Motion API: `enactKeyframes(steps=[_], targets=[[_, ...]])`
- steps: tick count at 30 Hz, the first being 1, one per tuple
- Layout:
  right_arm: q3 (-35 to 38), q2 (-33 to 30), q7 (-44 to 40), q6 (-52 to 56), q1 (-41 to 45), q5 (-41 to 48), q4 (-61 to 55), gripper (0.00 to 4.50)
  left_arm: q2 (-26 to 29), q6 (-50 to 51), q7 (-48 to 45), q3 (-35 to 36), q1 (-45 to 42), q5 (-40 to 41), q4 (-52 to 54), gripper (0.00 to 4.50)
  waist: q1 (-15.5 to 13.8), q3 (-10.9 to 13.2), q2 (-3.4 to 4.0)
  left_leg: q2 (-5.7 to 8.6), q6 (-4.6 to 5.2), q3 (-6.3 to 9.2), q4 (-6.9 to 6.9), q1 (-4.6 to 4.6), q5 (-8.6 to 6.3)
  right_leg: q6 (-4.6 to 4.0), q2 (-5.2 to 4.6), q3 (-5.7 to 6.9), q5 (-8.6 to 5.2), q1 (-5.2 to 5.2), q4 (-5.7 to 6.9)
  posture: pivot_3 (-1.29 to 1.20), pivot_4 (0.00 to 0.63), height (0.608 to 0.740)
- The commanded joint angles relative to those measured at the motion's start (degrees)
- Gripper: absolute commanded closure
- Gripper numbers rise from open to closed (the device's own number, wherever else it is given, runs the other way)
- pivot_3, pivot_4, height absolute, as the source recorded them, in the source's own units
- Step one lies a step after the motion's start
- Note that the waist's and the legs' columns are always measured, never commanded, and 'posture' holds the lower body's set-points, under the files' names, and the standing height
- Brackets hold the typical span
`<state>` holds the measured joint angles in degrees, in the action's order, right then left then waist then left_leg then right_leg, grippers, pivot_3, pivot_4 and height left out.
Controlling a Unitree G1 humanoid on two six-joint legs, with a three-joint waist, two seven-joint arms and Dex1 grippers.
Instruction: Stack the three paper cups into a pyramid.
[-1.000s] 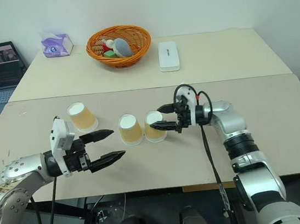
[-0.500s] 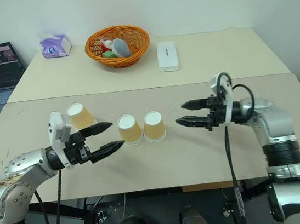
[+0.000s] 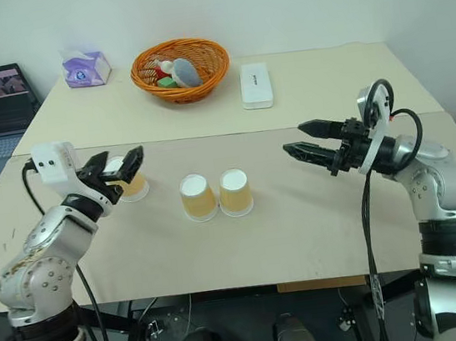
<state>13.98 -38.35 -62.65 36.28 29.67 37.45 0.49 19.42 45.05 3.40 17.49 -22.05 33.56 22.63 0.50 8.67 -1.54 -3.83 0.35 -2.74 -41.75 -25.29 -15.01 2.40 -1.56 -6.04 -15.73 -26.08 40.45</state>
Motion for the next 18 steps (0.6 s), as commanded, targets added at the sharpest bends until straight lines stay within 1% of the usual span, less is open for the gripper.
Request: enactKeyframes(steps=[1,5,11,18], targets=[[1.1,-2.4,-1.3,2.0,-3.3,3.1,-6.5,0.05,-1.5,-1.0,5.4,-0.3,-0.5,-5.3,1.4,0.0,-0.2,0.0,-0.01,0.01,0.0,0.01,0.0,-0.03,0.0,0.0,-0.01,0.01,0.0,0.0,-0.03,0.0,0.15,0.675],[1.4,-2.4,0.3,2.2,-3.7,3.6,-7.1,0.05,-3.2,-1.1,4.4,-1.4,-0.3,-5.3,1.7,0.0,-0.2,0.0,-0.01,0.07,-0.12,0.0,-0.07,-0.04,0.07,0.08,-0.07,0.01,0.06,0.0,0.01,0.0,0.15,0.675],[1.4,-1.7,2.2,1.9,-3.6,4.4,-7.8,0.05,-1.8,-2.9,1.1,-2.9,-1.3,-7.9,-1.4,0.0,0.1,0.0,-0.01,0.05,-0.13,0.05,-0.05,-0.04,0.07,0.07,0.0,0.03,0.06,0.01,-0.02,0.0,0.15,0.675],[1.4,-1.7,3.3,1.3,-3.8,4.6,-7.2,0.05,-1.4,-6.3,1.3,-1.9,-3.6,-11.7,-6.4,0.0,0.1,0.0,-0.01,0.05,-0.13,0.07,-0.06,-0.05,0.08,0.07,-0.01,0.04,0.06,0.01,-0.04,0.0,0.15,0.675]])
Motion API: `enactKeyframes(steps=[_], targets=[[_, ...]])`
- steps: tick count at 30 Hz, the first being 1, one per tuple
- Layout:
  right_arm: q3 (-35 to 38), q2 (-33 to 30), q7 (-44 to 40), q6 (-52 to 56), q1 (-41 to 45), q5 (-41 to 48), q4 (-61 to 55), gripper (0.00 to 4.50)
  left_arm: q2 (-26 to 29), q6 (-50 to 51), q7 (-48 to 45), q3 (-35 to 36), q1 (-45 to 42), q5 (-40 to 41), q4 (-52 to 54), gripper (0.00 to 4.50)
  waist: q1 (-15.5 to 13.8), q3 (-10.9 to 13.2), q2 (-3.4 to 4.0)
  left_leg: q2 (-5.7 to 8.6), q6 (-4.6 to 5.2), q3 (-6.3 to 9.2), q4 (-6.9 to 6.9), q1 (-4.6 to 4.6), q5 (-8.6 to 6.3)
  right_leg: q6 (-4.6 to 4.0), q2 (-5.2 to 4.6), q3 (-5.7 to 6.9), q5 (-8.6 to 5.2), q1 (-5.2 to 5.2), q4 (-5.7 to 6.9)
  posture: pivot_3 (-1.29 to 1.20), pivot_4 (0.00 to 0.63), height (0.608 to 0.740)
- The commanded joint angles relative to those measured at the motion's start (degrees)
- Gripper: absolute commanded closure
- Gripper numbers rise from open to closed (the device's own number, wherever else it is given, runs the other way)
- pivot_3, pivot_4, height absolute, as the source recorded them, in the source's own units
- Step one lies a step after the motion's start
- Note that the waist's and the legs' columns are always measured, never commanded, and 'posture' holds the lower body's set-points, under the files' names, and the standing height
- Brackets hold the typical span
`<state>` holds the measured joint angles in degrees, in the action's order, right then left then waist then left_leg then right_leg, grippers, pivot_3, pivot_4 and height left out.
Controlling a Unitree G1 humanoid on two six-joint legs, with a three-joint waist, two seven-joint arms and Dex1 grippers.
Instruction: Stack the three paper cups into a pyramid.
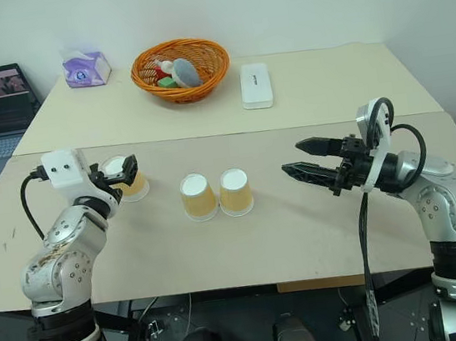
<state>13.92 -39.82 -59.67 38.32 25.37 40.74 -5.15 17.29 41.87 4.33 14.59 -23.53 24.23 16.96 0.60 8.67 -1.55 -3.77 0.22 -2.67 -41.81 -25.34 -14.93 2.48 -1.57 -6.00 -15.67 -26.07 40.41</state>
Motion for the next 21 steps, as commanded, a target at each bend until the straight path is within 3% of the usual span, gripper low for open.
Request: enactKeyframes(steps=[1,21], targets=[[1.4,-0.3,0.4,-0.7,0.4,1.4,-1.7,0.05,0.6,-3.4,0.4,1.2,-2.4,-2.8,-1.2,0.0,0.0,0.0,0.0,0.0,0.0,0.0,0.0,0.0,0.0,0.0,0.0,0.0,0.0,0.0,0.0,0.0,0.15,0.675],[1.1,-0.5,1.4,-1.3,-0.2,1.4,-1.7,0.05,-0.6,-3.7,-2.0,-1.8,-2.5,-7.6,-6.1,0.0,0.0,0.0,0.0,0.0,0.0,0.02,0.0,-0.03,0.0,0.0,-0.01,0.02,0.0,0.0,-0.03,0.0,0.15,0.675]])
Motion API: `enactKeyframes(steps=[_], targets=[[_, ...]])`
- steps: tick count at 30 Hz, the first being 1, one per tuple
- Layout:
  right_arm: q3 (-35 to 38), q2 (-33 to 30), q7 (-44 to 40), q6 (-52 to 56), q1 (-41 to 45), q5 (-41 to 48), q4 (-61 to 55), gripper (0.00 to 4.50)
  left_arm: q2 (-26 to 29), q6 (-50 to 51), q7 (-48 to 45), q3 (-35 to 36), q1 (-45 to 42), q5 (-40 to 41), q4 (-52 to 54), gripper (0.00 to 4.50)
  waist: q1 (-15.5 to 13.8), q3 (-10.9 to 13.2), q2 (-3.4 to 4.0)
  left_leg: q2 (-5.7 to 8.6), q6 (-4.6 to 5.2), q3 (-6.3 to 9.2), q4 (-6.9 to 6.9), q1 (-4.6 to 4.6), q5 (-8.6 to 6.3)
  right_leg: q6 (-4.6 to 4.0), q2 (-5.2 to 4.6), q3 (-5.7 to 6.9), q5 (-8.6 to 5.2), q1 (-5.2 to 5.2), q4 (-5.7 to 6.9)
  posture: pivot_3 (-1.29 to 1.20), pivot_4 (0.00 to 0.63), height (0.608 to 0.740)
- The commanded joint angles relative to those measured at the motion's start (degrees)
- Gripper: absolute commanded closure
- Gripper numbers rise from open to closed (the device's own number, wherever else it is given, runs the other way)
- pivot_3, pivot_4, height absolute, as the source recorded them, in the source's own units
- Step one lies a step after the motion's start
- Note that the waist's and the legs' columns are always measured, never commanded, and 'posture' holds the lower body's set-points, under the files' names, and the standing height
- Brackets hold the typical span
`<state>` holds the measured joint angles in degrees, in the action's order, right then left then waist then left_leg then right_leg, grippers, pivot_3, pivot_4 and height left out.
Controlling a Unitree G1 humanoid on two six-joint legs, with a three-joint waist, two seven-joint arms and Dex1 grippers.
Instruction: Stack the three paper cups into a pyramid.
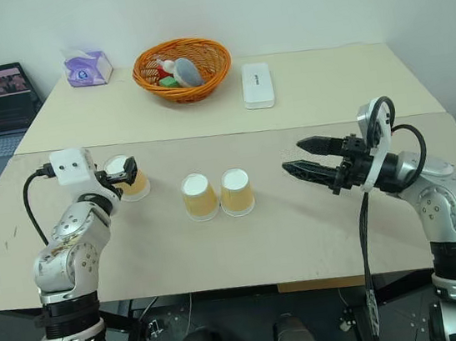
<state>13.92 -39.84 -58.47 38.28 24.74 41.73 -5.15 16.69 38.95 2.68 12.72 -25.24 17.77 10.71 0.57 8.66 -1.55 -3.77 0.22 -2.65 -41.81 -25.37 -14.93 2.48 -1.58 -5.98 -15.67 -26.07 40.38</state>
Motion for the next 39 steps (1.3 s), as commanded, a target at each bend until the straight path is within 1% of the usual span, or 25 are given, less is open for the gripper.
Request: enactKeyframes(steps=[1,9,12,15,20,25,27,30,31,33,35,37,39], targets=[[1.1,-0.5,0.3,-1.3,0.4,0.4,-1.7,0.05,0.0,-0.9,-0.3,0.1,-0.9,-1.2,-0.1,0.0,0.0,0.0,0.0,0.0,0.0,0.0,0.0,0.0,0.0,0.0,0.0,0.0,0.0,0.0,0.0,0.0,0.15,0.675],[1.3,-0.6,0.6,-1.5,0.3,0.4,-1.6,0.05,-0.5,-0.4,0.5,0.7,-1.6,-1.9,-1.2,0.0,0.0,0.0,0.0,0.0,0.0,0.01,0.0,-0.01,0.0,0.0,0.0,0.01,0.0,0.0,0.0,0.0,0.15,0.675],[1.4,-0.8,0.5,-1.5,0.3,0.3,-1.5,0.0,-1.0,0.4,0.6,0.8,-1.7,-1.8,-0.8,0.71,0.0,0.0,0.0,0.0,0.0,0.01,0.0,-0.01,0.0,0.0,0.0,0.01,0.0,0.0,0.0,0.0,0.15,0.675],[1.5,-1.0,0.5,-1.5,0.4,0.4,-1.4,0.0,-1.0,0.8,0.6,0.3,-2.1,-2.3,-0.3,1.75,0.0,0.0,0.0,0.0,0.0,0.02,0.0,-0.01,0.0,0.0,0.0,0.01,0.0,0.0,0.0,0.0,0.15,0.675],[1.4,-1.2,0.4,-1.7,0.6,0.1,-1.0,0.0,-0.6,-0.4,0.3,-0.8,-3.2,-3.7,-0.4,1.75,0.0,0.0,0.0,0.0,0.0,0.02,0.0,-0.01,0.0,0.0,0.0,0.01,0.0,0.0,0.0,0.0,0.15,0.675],[1.0,-1.3,0.2,-2.1,1.4,-0.5,0.0,0.0,1.7,-4.6,-1.4,-0.2,-8.9,-5.2,-3.7,1.75,-0.1,0.0,-0.01,0.0,-0.01,0.03,0.0,-0.02,0.01,0.0,0.0,0.03,0.0,0.0,0.0,0.0,0.15,0.675],[0.8,-1.2,0.1,-2.2,1.8,-0.8,0.6,0.0,3.0,-7.8,-4.7,-0.7,-12.5,-4.8,-5.5,1.75,-0.1,0.0,-0.01,0.01,-0.01,0.03,0.0,-0.03,0.01,0.0,0.0,0.04,0.0,0.0,0.0,0.0,0.15,0.675],[0.4,-1.3,-0.3,-2.3,2.2,-1.3,0.9,0.0,4.3,-7.8,-14.8,-2.1,-16.6,0.5,-6.3,1.75,-0.1,0.0,0.0,0.0,-0.01,0.04,0.0,-0.08,0.01,0.0,-0.01,0.08,0.0,-0.01,-0.06,0.0,0.15,0.675],[0.4,-1.4,-0.4,-2.2,2.2,-1.2,0.8,0.0,5.2,-6.7,-19.5,-3.1,-17.1,2.8,-5.7,1.75,-0.2,0.0,0.0,0.0,-0.01,0.05,0.0,-0.1,0.01,0.0,-0.01,0.1,0.0,-0.01,-0.08,0.0,0.15,0.675],[0.4,-1.3,-0.4,-2.2,2.4,-1.4,1.0,0.0,6.7,-4.4,-26.9,-4.6,-17.2,6.7,-4.7,1.75,-0.1,0.0,0.0,0.0,-0.01,0.05,0.0,-0.12,0.01,0.0,-0.01,0.12,0.0,-0.01,-0.11,0.0,0.15,0.675],[0.4,-1.5,-0.4,-2.3,2.5,-1.5,0.9,0.0,10.6,-1.8,-38.9,-7.3,-15.9,12.6,-0.5,1.75,0.0,0.0,0.0,-0.01,-0.01,0.05,0.0,-0.12,0.01,0.0,-0.01,0.12,0.0,-0.02,-0.12,0.0,0.15,0.675],[0.4,-1.5,-0.3,-2.5,2.3,-1.6,0.7,0.0,14.2,-2.4,-49.4,-10.0,-14.5,16.1,2.9,1.75,0.3,0.0,0.01,-0.06,-0.03,0.06,0.0,-0.14,0.02,0.0,0.02,0.14,0.0,-0.05,-0.11,0.0,0.15,0.675],[0.5,-1.5,-0.2,-2.5,2.0,-1.7,0.4,0.0,15.8,-3.1,-54.0,-11.5,-14.9,16.7,2.3,1.75,0.3,0.0,0.01,-0.09,-0.04,0.06,0.0,-0.13,0.03,-0.01,0.06,0.15,-0.01,-0.07,-0.08,0.0,0.15,0.675]])
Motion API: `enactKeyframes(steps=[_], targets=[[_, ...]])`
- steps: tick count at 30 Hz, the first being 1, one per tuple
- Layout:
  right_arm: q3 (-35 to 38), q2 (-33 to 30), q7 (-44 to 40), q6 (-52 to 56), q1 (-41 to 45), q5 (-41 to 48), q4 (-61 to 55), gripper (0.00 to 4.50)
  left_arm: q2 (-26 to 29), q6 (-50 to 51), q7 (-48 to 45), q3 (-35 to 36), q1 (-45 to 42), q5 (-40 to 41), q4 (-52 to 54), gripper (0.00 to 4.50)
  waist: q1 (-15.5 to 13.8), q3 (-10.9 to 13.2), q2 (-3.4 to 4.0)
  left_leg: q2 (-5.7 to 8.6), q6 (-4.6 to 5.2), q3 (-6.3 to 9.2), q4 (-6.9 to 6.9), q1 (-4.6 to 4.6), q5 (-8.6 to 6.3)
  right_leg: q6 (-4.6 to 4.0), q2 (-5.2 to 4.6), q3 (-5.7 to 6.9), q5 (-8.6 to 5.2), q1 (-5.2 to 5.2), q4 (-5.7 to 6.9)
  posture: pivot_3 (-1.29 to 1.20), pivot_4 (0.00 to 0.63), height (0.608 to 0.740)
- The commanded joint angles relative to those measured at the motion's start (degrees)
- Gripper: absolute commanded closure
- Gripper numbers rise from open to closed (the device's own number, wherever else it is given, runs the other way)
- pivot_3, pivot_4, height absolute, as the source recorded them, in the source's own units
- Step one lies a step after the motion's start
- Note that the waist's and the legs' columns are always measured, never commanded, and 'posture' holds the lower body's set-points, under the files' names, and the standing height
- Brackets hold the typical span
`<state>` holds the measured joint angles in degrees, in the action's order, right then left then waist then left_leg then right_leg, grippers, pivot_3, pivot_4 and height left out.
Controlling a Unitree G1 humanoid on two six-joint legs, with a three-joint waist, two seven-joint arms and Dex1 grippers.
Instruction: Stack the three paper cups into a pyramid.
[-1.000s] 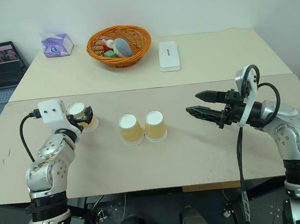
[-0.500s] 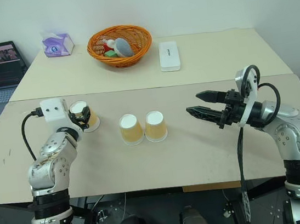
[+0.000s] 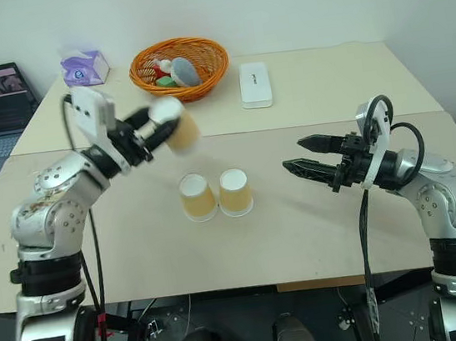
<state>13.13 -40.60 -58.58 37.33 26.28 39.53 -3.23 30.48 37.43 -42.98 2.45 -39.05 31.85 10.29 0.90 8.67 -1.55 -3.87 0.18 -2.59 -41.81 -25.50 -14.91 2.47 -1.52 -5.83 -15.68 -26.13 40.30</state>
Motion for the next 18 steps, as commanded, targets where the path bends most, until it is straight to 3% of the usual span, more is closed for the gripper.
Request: enactKeyframes(steps=[1,8,18], targets=[[1.3,-0.8,0.0,-1.6,0.4,0.4,-1.6,0.0,2.4,-2.2,-9.5,-1.8,-1.5,2.4,2.1,1.75,-0.1,0.0,0.01,0.0,0.0,0.0,0.0,0.02,0.0,0.0,0.0,0.0,0.0,0.01,0.01,0.0,0.15,0.675],[2.6,-1.6,-0.1,-1.3,-1.1,0.9,-2.5,0.0,2.9,-4.0,-16.9,-4.7,-8.0,0.7,-5.4,1.75,-0.2,0.0,0.01,0.02,-0.01,0.02,-0.01,0.03,0.02,-0.01,0.0,0.02,0.02,0.08,-0.06,0.0,0.15,0.675],[3.2,-1.7,0.9,-1.0,-2.6,0.9,-3.8,0.0,1.9,-7.3,-19.4,-5.7,-9.7,-3.2,-14.0,1.75,-0.2,0.0,0.0,0.01,-0.01,0.04,-0.02,0.03,0.02,-0.01,0.01,0.02,0.01,0.07,-0.01,0.0,0.15,0.675]])
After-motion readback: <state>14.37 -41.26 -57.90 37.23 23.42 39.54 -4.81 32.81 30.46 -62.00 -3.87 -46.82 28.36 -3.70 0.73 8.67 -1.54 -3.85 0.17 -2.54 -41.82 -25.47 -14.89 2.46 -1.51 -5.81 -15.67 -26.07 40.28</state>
